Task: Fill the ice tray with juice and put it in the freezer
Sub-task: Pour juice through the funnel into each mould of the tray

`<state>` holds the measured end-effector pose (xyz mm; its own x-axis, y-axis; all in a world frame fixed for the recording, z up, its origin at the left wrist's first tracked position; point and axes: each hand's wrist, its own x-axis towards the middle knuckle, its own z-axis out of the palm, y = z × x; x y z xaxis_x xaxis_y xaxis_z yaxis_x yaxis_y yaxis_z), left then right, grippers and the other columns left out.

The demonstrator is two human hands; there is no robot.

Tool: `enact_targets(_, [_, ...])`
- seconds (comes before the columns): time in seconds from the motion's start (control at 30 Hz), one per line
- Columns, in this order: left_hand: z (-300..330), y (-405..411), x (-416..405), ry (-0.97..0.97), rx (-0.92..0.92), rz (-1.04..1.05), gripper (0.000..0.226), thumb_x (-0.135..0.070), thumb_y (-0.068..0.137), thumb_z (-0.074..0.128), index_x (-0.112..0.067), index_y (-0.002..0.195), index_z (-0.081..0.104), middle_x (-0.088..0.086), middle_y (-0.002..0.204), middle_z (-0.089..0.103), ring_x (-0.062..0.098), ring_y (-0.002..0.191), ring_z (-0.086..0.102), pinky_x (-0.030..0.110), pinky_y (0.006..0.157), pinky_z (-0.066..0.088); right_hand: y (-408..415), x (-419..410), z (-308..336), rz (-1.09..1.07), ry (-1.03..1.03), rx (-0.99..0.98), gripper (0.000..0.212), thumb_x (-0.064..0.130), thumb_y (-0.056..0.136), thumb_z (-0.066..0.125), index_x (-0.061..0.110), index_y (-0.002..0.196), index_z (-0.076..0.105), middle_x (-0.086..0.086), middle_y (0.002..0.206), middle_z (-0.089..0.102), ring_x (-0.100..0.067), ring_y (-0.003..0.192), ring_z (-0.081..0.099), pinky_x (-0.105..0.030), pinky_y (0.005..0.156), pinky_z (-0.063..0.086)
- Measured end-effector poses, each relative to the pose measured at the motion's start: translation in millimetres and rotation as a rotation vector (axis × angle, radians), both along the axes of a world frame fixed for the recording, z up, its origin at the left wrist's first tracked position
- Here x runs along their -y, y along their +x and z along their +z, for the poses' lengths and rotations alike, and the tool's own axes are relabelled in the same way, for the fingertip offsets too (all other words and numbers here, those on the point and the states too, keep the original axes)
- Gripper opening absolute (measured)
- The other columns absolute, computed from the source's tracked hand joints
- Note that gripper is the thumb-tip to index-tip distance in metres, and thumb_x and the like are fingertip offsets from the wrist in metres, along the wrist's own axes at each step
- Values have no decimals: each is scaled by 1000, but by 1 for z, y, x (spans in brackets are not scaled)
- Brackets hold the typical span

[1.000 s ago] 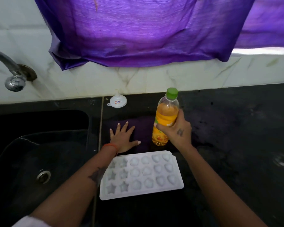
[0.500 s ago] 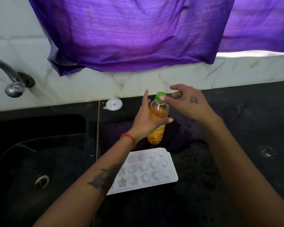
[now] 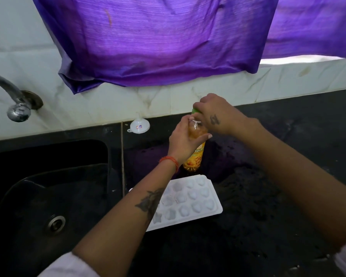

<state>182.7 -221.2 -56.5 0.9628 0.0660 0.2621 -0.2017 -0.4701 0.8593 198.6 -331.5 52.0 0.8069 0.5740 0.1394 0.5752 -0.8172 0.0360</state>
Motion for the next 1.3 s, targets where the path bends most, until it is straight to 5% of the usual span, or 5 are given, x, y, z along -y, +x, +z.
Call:
enact_targets(0.23, [-1, -1, 3, 6, -4, -2, 67, -47, 68, 78, -26, 121, 43, -4, 117, 57, 8, 94, 54, 11, 66, 36, 8, -6, 27, -23, -28, -228, 36, 23, 91, 56, 11, 125, 58, -13, 122, 62, -27, 106, 58, -30, 87, 43])
enact_targets(0.43, [-3, 1, 0, 18, 14, -22, 66, -47, 69, 77, -28, 123, 42, -6, 120, 54, 4, 94, 48, 6, 64, 30, 8, -18, 12, -152, -75, -93, 30, 29, 93, 53, 0, 90, 62, -12, 86, 54, -17, 66, 48, -26, 61, 37])
enact_targets(0.7, [-5, 1, -1, 8, -19, -41, 76, -48, 69, 77, -23, 130, 39, -3, 127, 53, 7, 100, 51, 23, 79, 42, 14, 3, 23, 126, 25, -183, 40, 25, 87, 62, 14, 125, 58, -10, 120, 63, -23, 105, 58, -29, 87, 45])
enact_targets(1.2, [-4, -6, 3, -79, -49, 5, 71, -49, 67, 78, -37, 125, 39, -9, 123, 55, 10, 106, 56, 14, 77, 44, 29, 10, 27, 141, -113, -238, 52, 50, 90, 46, 7, 113, 63, -14, 108, 67, -25, 91, 62, -32, 79, 50])
enact_targets(1.3, [-3, -7, 3, -103, -69, 9, 70, -47, 66, 79, -36, 123, 40, -6, 123, 57, 14, 108, 58, 29, 88, 51, 28, 4, 24, 178, -192, -125, 42, 38, 95, 46, 2, 100, 66, -17, 93, 68, -27, 80, 61, -30, 68, 46])
